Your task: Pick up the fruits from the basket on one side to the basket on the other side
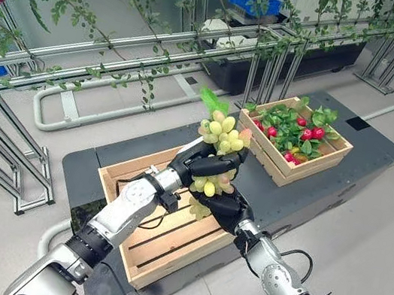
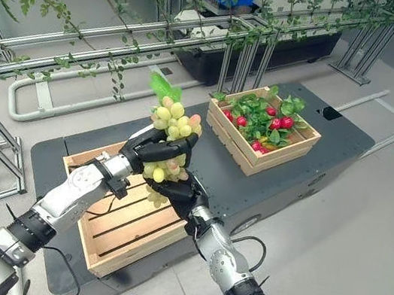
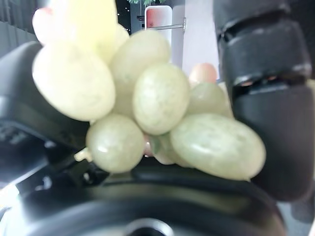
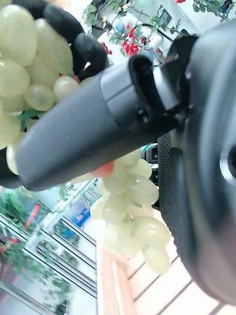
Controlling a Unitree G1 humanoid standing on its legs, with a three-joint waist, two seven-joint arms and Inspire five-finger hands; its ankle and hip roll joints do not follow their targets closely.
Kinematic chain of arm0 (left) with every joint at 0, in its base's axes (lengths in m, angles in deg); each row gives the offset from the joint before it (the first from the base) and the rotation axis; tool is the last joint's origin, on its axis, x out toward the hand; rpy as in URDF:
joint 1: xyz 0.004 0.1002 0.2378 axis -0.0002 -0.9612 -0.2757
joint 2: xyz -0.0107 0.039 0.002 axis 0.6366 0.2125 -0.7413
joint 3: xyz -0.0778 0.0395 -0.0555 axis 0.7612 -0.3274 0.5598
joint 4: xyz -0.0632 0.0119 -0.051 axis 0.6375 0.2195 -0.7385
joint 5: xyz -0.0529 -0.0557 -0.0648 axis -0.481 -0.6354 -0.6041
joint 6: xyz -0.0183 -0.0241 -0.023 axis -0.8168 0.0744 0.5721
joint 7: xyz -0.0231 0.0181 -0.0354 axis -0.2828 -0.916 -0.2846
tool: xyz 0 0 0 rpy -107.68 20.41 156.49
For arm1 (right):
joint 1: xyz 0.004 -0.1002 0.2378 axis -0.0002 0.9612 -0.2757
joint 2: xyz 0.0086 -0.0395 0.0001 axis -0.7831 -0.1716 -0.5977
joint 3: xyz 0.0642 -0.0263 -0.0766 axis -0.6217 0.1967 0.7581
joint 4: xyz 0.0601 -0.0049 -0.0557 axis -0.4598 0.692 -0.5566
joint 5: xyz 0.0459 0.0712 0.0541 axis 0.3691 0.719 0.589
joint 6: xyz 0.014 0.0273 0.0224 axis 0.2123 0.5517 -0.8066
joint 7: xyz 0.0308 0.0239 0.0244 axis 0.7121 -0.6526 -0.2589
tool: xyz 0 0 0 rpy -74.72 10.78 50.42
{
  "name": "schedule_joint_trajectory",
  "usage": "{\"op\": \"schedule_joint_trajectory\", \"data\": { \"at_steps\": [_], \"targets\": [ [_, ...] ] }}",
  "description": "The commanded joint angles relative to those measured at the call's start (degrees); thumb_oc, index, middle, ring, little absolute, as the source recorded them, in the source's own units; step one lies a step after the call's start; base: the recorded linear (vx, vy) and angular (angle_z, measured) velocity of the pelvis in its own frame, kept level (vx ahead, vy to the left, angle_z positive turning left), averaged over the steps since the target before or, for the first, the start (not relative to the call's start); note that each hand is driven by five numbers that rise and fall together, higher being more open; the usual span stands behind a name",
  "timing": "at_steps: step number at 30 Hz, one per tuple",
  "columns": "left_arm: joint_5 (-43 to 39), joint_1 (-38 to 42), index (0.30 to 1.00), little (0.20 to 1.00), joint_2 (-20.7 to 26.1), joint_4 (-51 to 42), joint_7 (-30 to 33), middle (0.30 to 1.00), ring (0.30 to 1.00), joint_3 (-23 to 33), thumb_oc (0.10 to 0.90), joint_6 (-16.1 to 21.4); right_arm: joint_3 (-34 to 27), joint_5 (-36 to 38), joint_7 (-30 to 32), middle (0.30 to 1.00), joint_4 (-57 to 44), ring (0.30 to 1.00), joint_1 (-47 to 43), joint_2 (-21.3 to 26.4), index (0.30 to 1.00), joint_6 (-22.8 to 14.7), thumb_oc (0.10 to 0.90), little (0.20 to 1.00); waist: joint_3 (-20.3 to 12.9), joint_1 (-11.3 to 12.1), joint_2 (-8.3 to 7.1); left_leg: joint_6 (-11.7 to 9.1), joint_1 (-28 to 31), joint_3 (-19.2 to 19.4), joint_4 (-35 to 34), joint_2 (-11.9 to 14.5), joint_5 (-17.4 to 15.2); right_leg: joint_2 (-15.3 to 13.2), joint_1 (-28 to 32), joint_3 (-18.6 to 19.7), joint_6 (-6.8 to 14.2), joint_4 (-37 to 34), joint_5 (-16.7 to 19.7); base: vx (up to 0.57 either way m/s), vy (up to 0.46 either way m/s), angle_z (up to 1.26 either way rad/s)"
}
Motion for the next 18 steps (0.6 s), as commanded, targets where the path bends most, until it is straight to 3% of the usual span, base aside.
{"op": "schedule_joint_trajectory", "data": {
  "at_steps": [1, 6, 7, 8, 9, 12, 18],
  "targets": [
    [-4.0, 5.5, 0.300, 0.300, -4.7, -1.1, 0.6, 0.300, 0.300, -1.5, 0.400, 8.2, -4.8, 5.2, -5.0, 0.300, -2.0, 0.300, -5.1, -7.4, 0.300, -9.0, 0.400, 0.300, -6.4, 0.6, 0.41, -2.3, 2.1, 0.2, 0.5, 0.4, -8.8, -1.7, 3.8, -0.6, -0.1, 0.1, -7.2, 0.00, 0.000, 0.00],
    [-2.0, 4.7, 0.321, 0.321, -4.8, 0.1, 1.6, 0.321, 0.321, -0.3, 0.414, 6.6, -6.0, 3.5, -4.4, 0.300, -2.2, 0.300, -4.7, -7.5, 0.300, -10.4, 0.400, 0.300, -6.5, 0.5, 0.35, -2.2, 2.2, 0.2, 0.5, 0.4, -8.9, -1.7, 3.8, -0.3, 0.0, 0.1, -7.1, 0.00, 0.000, 0.00],
    [-1.6, 4.6, 0.493, 0.493, -4.6, 0.7, 1.7, 0.493, 0.493, -0.4, 0.529, 5.5, -6.1, 3.1, -4.2, 0.300, -2.1, 0.300, -4.7, -7.4, 0.300, -10.9, 0.400, 0.300, -6.4, 0.5, 0.36, -2.2, 2.2, 0.2, 0.5, 0.4, -8.9, -1.6, 3.7, -0.2, 0.0, 0.1, -7.1, 0.00, 0.000, 0.00],
    [-0.9, 4.5, 0.818, 0.818, -4.4, 1.2, 1.4, 0.818, 0.818, -0.5, 0.745, 4.9, -6.2, 2.8, -4.2, 0.300, -2.1, 0.300, -4.7, -7.2, 0.300, -11.2, 0.400, 0.300, -6.4, 0.4, 0.40, -2.1, 2.2, 0.2, 0.5, 0.4, -8.9, -1.6, 3.7, -0.2, 0.0, 0.1, -7.0, 0.00, 0.000, 0.00],
    [-0.4, 4.5, 0.900, 0.900, -4.1, 1.8, 1.3, 0.900, 0.900, -0.6, 0.800, 4.1, -6.3, 2.3, -4.0, 0.300, -2.2, 0.300, -4.7, -7.2, 0.300, -11.4, 0.400, 0.300, -6.4, 0.4, 0.43, -2.1, 2.2, 0.3, 0.5, 0.4, -8.9, -1.6, 3.7, -0.2, 0.0, 0.1, -7.0, 0.00, 0.000, 0.00],
    [2.6, 4.4, 0.900, 0.900, -3.4, 4.0, 1.3, 0.900, 0.900, -1.1, 0.800, 2.8, -6.3, 0.4, -3.3, 0.300, -2.5, 0.300, -4.8, -6.5, 0.300, -12.5, 0.400, 0.300, -6.3, 0.3, 0.54, -2.1, 2.2, 0.4, 0.5, 0.5, -8.8, -1.6, 3.6, -0.1, 0.1, 0.1, -7.0, 0.00, 0.000, 0.00],
    [5.5, 4.1, 0.900, 0.900, -1.8, 7.8, 3.8, 0.900, 0.900, 0.0, 0.800, 3.8, -7.1, -1.2, -2.9, 0.300, -2.3, 0.300, -4.8, -5.3, 0.300, -13.1, 0.400, 0.300, -6.3, 0.1, 0.62, -2.1, 2.1, 0.6, 0.5, 0.5, -8.7, -1.6, 3.3, 0.1, 0.2, 0.1, -6.9, 0.00, 0.000, 0.00]
  ]
}}
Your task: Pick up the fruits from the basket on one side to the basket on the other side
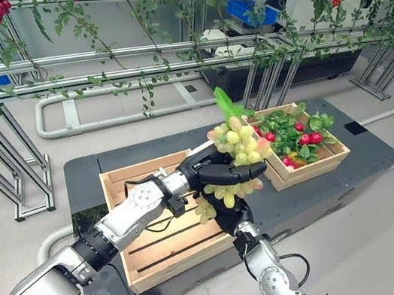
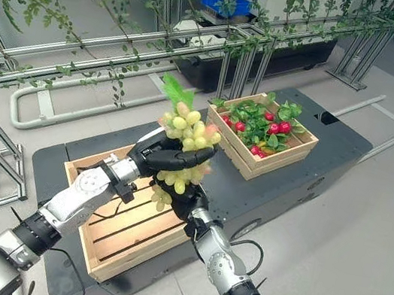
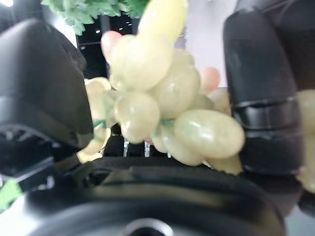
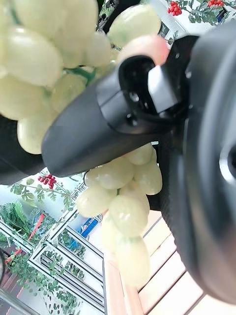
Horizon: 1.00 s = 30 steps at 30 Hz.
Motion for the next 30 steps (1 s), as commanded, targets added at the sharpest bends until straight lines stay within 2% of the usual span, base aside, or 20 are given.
{"op": "schedule_joint_trajectory", "data": {
  "at_steps": [1, 11, 21, 25, 30],
  "targets": [
    [2.7, 4.1, 0.900, 0.900, -0.1, 9.6, 4.2, 0.900, 0.900, 2.0, 0.800, 3.4, -6.8, -0.7, -2.9, 0.300, -3.8, 0.300, -5.0, -4.5, 0.300, -11.1, 0.400, 0.300, -5.1, 0.2, -0.72, -2.1, 1.9, 0.6, 0.5, 0.5, -8.7, -1.6, 3.2, 0.0, 0.2, 0.1, -6.9, 0.00, 0.000, 0.00],
    [13.4, 4.0, 0.900, 0.900, 2.7, 17.1, 11.1, 0.900, 0.900, 3.1, 0.800, 6.5, -7.5, -2.2, -2.4, 0.300, -3.3, 0.300, -4.7, -3.0, 0.300, -11.7, 0.400, 0.300, -4.8, -0.3, -0.64, -2.3, 1.6, 1.3, 0.5, 0.7, -8.6, -1.6, 2.6, 0.3, 0.3, 0.1, -6.9, 0.00, 0.000, 0.00],
    [13.9, 3.1, 0.900, 0.900, 3.0, 19.4, 15.7, 0.900, 0.900, 5.4, 0.800, 9.1, -8.4, -3.3, -2.6, 0.300, -2.8, 0.300, -4.0, -2.2, 0.300, -10.9, 0.400, 0.300, -4.6, -0.7, -0.75, -2.4, 1.5, 1.7, 0.5, 0.9, -8.5, -1.5, 2.3, 0.5, 0.3, 0.1, -6.9, 0.00, 0.000, 0.00],
    [10.7, 2.6, 0.900, 0.900, 1.7, 18.9, 19.6, 0.900, 0.900, 8.2, 0.800, 11.8, -9.0, -6.6, -1.4, 0.300, -2.5, 0.300, -4.0, -1.9, 0.300, -11.6, 0.400, 0.300, -4.6, -0.6, -1.01, -2.4, 1.5, 1.7, 0.5, 1.0, -8.6, -1.5, 2.3, 0.5, 0.2, 0.1, -7.0, 0.00, 0.000, 0.00],
    [11.5, 1.5, 0.900, 0.900, 0.4, 17.1, 23.5, 0.900, 0.900, 10.3, 0.800, 13.8, -9.8, -10.8, 0.4, 0.300, -3.5, 0.300, -3.5, -1.6, 0.300, -12.7, 0.400, 0.300, -4.6, -0.7, -1.33, -2.4, 1.4, 1.6, 0.5, 1.1, -8.8, -1.4, 2.2, 0.6, 0.1, 0.1, -7.2, 0.00, -0.003, -0.04]
  ]
}}
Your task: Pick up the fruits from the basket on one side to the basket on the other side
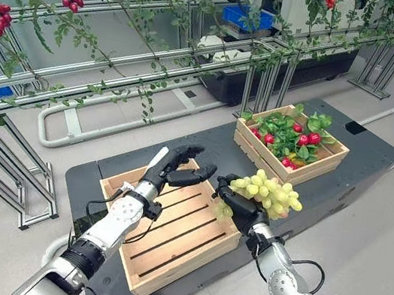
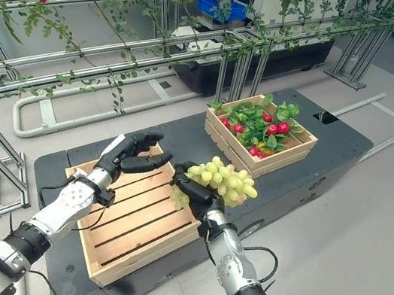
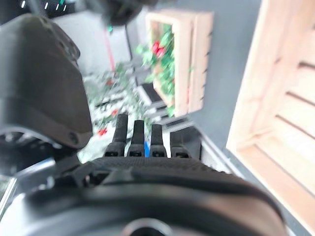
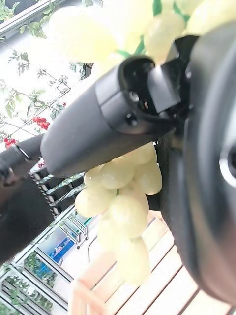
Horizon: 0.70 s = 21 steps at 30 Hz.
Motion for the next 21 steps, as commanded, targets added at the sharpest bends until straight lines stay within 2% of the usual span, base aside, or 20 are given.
{"op": "schedule_joint_trajectory", "data": {
  "at_steps": [1, 3, 6, 9, 12, 16, 20, 21],
  "targets": [
    [-1.4, 6.0, 0.900, 0.900, 0.1, 1.3, 4.0, 0.900, 0.900, 3.7, 0.800, 8.3, -5.6, -5.3, 0.3, 0.300, -6.8, 0.300, -4.5, -3.1, 0.300, -9.0, 0.400, 0.300, -3.6, -0.6, -2.00, -2.5, 1.6, 0.4, 0.5, 1.0, -8.7, -1.4, 2.8, -0.1, 0.1, 0.3, -7.2, 0.00, -0.009, -0.04],
    [-2.5, 5.4, 0.900, 0.900, -0.1, 0.5, 3.2, 0.900, 0.900, 4.0, 0.800, 7.9, -5.9, -6.2, 0.5, 0.300, -7.4, 0.300, -4.1, -2.8, 0.300, -9.8, 0.400, 0.300, -3.6, -0.6, -2.08, -2.4, 1.6, 0.4, 0.5, 1.0, -8.8, -1.4, 2.8, -0.1, 0.2, 0.3, -7.2, 0.00, 0.000, 0.00],
    [-5.8, 2.7, 0.900, 0.900, -1.2, -2.0, 1.4, 0.900, 0.900, 4.7, 0.800, 5.3, -7.3, -8.1, 0.2, 0.300, -10.7, 0.300, -2.2, -2.1, 0.300, -11.1, 0.400, 0.300, -3.6, -0.9, -2.24, -2.2, 1.6, 0.7, 0.5, 1.0, -9.0, -1.2, 2.6, 0.4, 0.2, 0.3, -7.2, 0.00, -0.006, -0.01],
    [-13.0, -2.3, 0.900, 0.900, -4.0, -4.2, -0.4, 0.900, 0.900, 6.6, 0.800, 3.3, -9.4, -8.9, -0.9, 0.300, -15.4, 0.300, 1.0, -1.3, 0.300, -11.7, 0.400, 0.300, -3.3, -1.4, -2.40, -1.9, 1.8, 1.3, 0.5, 1.1, -9.2, -0.9, 2.5, 1.1, 0.3, 0.3, -7.2, 0.00, -0.019, -0.09],
    [-17.8, -6.8, 0.900, 0.900, -7.2, -6.1, -0.2, 0.900, 0.900, 8.5, 0.800, 3.0, -11.4, -9.6, -1.5, 0.300, -19.2, 0.300, 4.1, -1.0, 0.300, -12.2, 0.400, 0.300, -2.9, -1.8, -2.71, -1.6, 2.2, 1.8, 0.5, 1.2, -9.5, -0.7, 2.7, 1.6, 0.2, 0.3, -7.4, 0.00, -0.040, -0.10],
    [-19.8, -11.3, 0.900, 0.900, -8.1, -8.2, 0.3, 0.900, 0.900, 9.5, 0.800, 3.1, -13.5, -10.5, -2.6, 0.300, -21.6, 0.300, 6.5, -0.3, 0.300, -13.4, 0.400, 0.300, -1.8, -1.9, -3.39, -1.4, 2.7, 2.3, 0.5, 1.5, -9.4, -0.1, 3.0, 2.1, -0.4, 0.4, -7.4, -0.03, -0.082, -0.11],
    [-20.5, -15.3, 0.900, 0.900, -8.5, -9.1, 0.6, 0.900, 0.900, 10.1, 0.800, 2.9, -15.4, -9.8, -2.3, 0.300, -23.5, 0.300, 7.0, 1.4, 0.300, -12.0, 0.400, 0.300, -1.4, -1.7, -4.31, -1.6, 2.9, 3.2, 0.5, 2.1, -9.6, 0.9, 2.4, 3.3, -0.8, 0.3, -7.6, -0.09, -0.072, -0.21],
    [-21.2, -15.6, 0.900, 0.900, -8.6, -8.8, 0.5, 0.900, 0.900, 10.4, 0.800, 3.3, -16.2, -9.2, -2.5, 0.300, -23.4, 0.300, 6.4, 2.7, 0.300, -11.7, 0.400, 0.300, -1.2, -1.3, -4.69, -1.6, 3.5, 1.5, 0.5, 1.5, -9.4, 1.3, 2.4, 5.1, -0.9, 0.3, -7.6, -0.07, -0.001, -0.16]
  ]
}}
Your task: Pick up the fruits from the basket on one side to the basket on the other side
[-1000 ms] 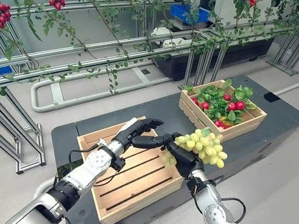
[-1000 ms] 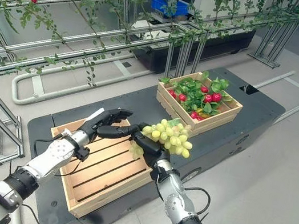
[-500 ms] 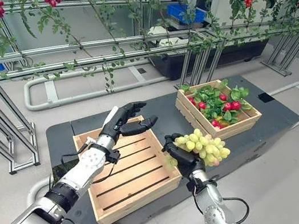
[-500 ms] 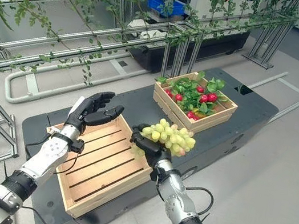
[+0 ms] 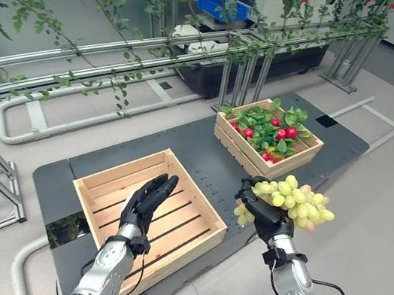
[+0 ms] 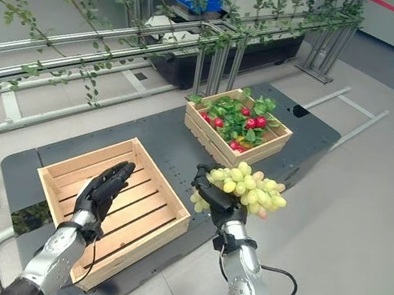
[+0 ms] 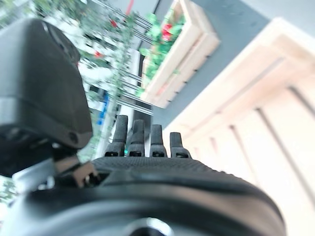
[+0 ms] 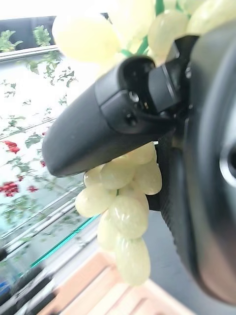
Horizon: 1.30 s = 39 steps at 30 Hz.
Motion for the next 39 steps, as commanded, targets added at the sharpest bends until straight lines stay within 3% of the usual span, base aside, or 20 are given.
{"op": "schedule_joint_trajectory", "data": {
  "at_steps": [1, 2, 3, 4, 6, 9, 12, 19, 23, 27, 29, 30, 31, 34, 36, 38, 39],
  "targets": [
    [-1.2, 6.5, 0.900, 0.900, 0.5, -3.9, -0.8, 0.900, 0.900, 2.4, 0.800, 5.7, -5.0, -0.3, -3.8, 0.300, -10.1, 0.300, -6.3, 1.5, 0.300, -7.6, 0.400, 0.300, -0.9, 0.5, -0.69, -1.5, 3.6, -3.0, 1.2, 0.7, -8.9, 0.6, 4.7, 1.4, -1.2, 0.4, -7.6, -0.12, 0.020, -0.16],
    [-1.6, 5.2, 0.900, 0.900, 0.7, -4.5, -0.2, 0.900, 0.900, 3.4, 0.800, 7.2, -5.1, 1.0, -5.2, 0.300, -9.4, 0.300, -8.0, 2.7, 0.300, -6.9, 0.400, 0.300, 0.4, 1.8, -1.55, -1.0, 0.5, -9.5, 10.4, -1.9, -13.0, 0.1, 4.6, 4.8, -1.3, 0.4, -6.5, -0.20, 0.078, -0.46],
    [-2.6, 3.7, 0.900, 0.900, 1.1, -5.8, -0.5, 0.900, 0.900, 4.8, 0.800, 8.7, -4.5, 1.4, -6.3, 0.300, -9.5, 0.300, -9.2, 3.0, 0.300, -6.9, 0.400, 0.300, 1.8, 3.5, -1.28, 0.4, -1.8, -17.1, 12.4, -5.4, -13.8, 0.2, 2.9, 7.7, -0.9, 3.4, -6.4, -0.25, 0.114, -0.78],
    [-2.8, 3.5, 0.900, 0.900, 1.3, -6.6, -0.6, 0.900, 0.900, 5.4, 0.800, 8.9, -4.0, 1.3, -6.5, 0.300, -9.4, 0.300, -10.0, 3.1, 0.300, -7.1, 0.400, 0.300, 2.3, 3.7, -0.90, 1.0, -2.0, -18.0, 11.7, -5.9, -13.3, 0.3, 1.9, 8.2, -0.8, 4.7, -6.6, -0.32, 0.198, -1.20],
    [-1.7, 4.9, 0.900, 0.900, 2.1, -7.1, -1.4, 0.900, 0.900, 5.7, 0.800, 9.5, -3.4, 0.1, -5.0, 0.300, -8.1, 0.300, -11.6, 2.1, 0.300, -8.8, 0.400, 0.300, 3.4, 3.2, 0.27, 2.0, -0.9, -15.3, 7.8, -5.2, -11.5, 0.5, 0.2, 7.5, -0.7, 7.0, -7.2, -0.24, 0.189, -1.33],
    [0.4, 11.1, 0.900, 0.900, 2.5, -5.3, 1.9, 0.900, 0.900, 2.8, 0.800, 10.8, -1.9, 0.8, -2.7, 0.300, -8.0, 0.300, -13.9, 1.0, 0.300, -9.9, 0.400, 0.300, 4.3, 2.3, 0.25, 2.2, -1.4, -16.3, 6.1, -6.2, -10.1, 0.5, -1.2, 9.2, 0.7, 6.1, -4.9, -0.22, 0.117, -0.93],
    [1.6, 13.3, 0.900, 0.900, 2.8, -4.3, 2.8, 0.900, 0.900, 2.4, 0.800, 12.7, -1.8, 0.8, -3.3, 0.300, -7.5, 0.300, -14.6, 1.0, 0.300, -9.4, 0.400, 0.300, 4.3, 1.2, 0.46, 2.6, -0.4, -15.5, 4.5, -6.3, -10.4, 0.3, -2.2, 10.4, 1.8, 4.8, -3.2, -0.13, 0.104, -0.25],
    [1.1, 14.9, 0.900, 0.900, 2.4, -3.1, 2.2, 0.900, 0.900, 2.0, 0.800, 13.2, -2.8, 4.4, -4.9, 0.300, -8.3, 0.300, -13.5, 0.8, 0.300, -7.6, 0.400, 0.300, 2.9, -0.7, 0.20, 3.3, 0.9, -12.1, 5.8, -6.8, -13.1, -0.1, -1.5, 12.9, 2.5, 1.7, -1.8, -0.09, 0.133, -0.17],
    [0.4, 15.6, 0.900, 0.900, 1.8, -3.5, 2.2, 0.900, 0.900, 0.6, 0.800, 13.3, -2.2, 4.1, -4.5, 0.300, -10.1, 0.300, -10.9, -0.5, 0.300, -7.1, 0.400, 0.300, 4.2, -2.3, 0.30, 4.5, 1.0, -10.3, 6.8, -7.9, -14.1, -1.2, -4.4, 14.9, 4.4, 2.0, 1.3, -0.11, 0.186, -0.20],
    [1.4, 16.5, 0.900, 0.900, 1.1, -4.2, 3.8, 0.900, 0.900, -1.4, 0.800, 12.6, -1.4, 3.4, -5.1, 0.300, -10.8, 0.300, -10.4, -1.3, 0.300, -5.6, 0.400, 0.300, 5.7, -3.0, 0.61, 4.4, 1.4, -9.2, 4.9, -8.5, -12.9, -2.0, -6.7, 12.9, 5.4, 1.6, 4.8, -0.13, 0.156, -0.40],
    [0.8, 16.0, 0.900, 0.900, 1.9, -5.4, 5.9, 0.900, 0.900, -1.9, 0.800, 12.3, -0.2, 4.1, -7.8, 0.300, -11.5, 0.300, -10.2, -1.1, 0.300, -2.0, 0.400, 0.300, 6.8, -2.4, 1.32, 4.3, 2.0, -5.9, 3.1, -8.3, -11.7, -3.0, -10.5, 4.8, 5.8, 13.6, 5.8, -0.20, 0.176, -0.72],
    [0.5, 15.7, 0.900, 0.900, 2.3, -5.8, 6.4, 0.900, 0.900, -1.7, 0.800, 12.4, 0.3, 4.6, -8.7, 0.300, -11.5, 0.300, -10.4, -0.9, 0.300, -1.1, 0.400, 0.300, 6.9, -2.1, 1.68, 4.4, 2.1, -4.6, 2.8, -8.1, -11.4, -3.5, -11.4, 2.3, 5.6, 18.1, 5.0, -0.22, 0.208, -1.31],
    [0.0, 15.3, 0.900, 0.900, 3.1, -6.6, 6.9, 0.900, 0.900, -1.1, 0.800, 11.9, 1.1, 5.3, -10.7, 0.300, -11.4, 0.300, -10.8, -0.1, 0.300, 0.4, 0.400, 0.300, 7.0, -1.3, 2.37, 4.6, 2.1, -2.4, 2.2, -7.6, -10.8, -4.2, -12.0, -1.3, 4.4, 27.2, 1.2, -0.18, 0.161, -1.36],
    [-0.8, 14.8, 0.900, 0.900, 2.8, -6.2, 7.8, 0.900, 0.900, -0.2, 0.800, 10.9, 2.9, 6.0, -12.7, 0.300, -11.3, 0.300, -10.9, 0.1, 0.300, 1.4, 0.400, 0.300, 5.9, -0.1, 2.32, 4.8, 1.4, -1.4, 2.4, -7.4, -10.8, -3.8, -8.7, -4.4, 2.7, 34.7, -7.8, -0.08, 0.047, -1.12],
    [-0.8, 14.4, 0.900, 0.900, 2.4, -6.0, 9.0, 0.900, 0.900, 0.1, 0.800, 10.7, 3.6, 5.7, -13.5, 0.300, -11.3, 0.300, -10.5, -0.4, 0.300, 1.2, 0.400, 0.300, 5.1, 0.6, 1.79, 4.7, 0.4, -0.4, 3.3, -7.3, -10.9, -3.5, -6.4, -5.5, 2.4, 34.0, -9.7, -0.07, -0.086, -0.48],
    [-1.7, 13.4, 0.900, 0.900, 2.1, -5.5, 10.4, 0.900, 0.900, 0.4, 0.800, 10.7, 5.3, 5.0, -14.9, 0.300, -11.6, 0.300, -9.4, -1.4, 0.300, 1.4, 0.400, 0.300, 4.0, 1.6, 0.30, 3.6, -2.3, 1.7, 5.7, -6.9, -10.9, -1.9, -0.5, -6.1, 2.0, 25.5, -11.9, -0.07, -0.212, -0.75],
    [-1.7, 13.4, 0.900, 0.900, 1.7, -4.2, 11.4, 0.900, 0.900, 0.0, 0.800, 11.2, 6.2, 4.8, -16.7, 0.300, -11.3, 0.300, -8.7, -1.1, 0.300, 2.1, 0.400, 0.300, 3.0, 2.0, -0.54, 2.2, -4.0, 2.7, 6.5, -6.3, -10.4, 0.1, 4.4, -5.3, 0.8, 14.8, -13.1, -0.07, -0.202, -0.57]
  ]
}}
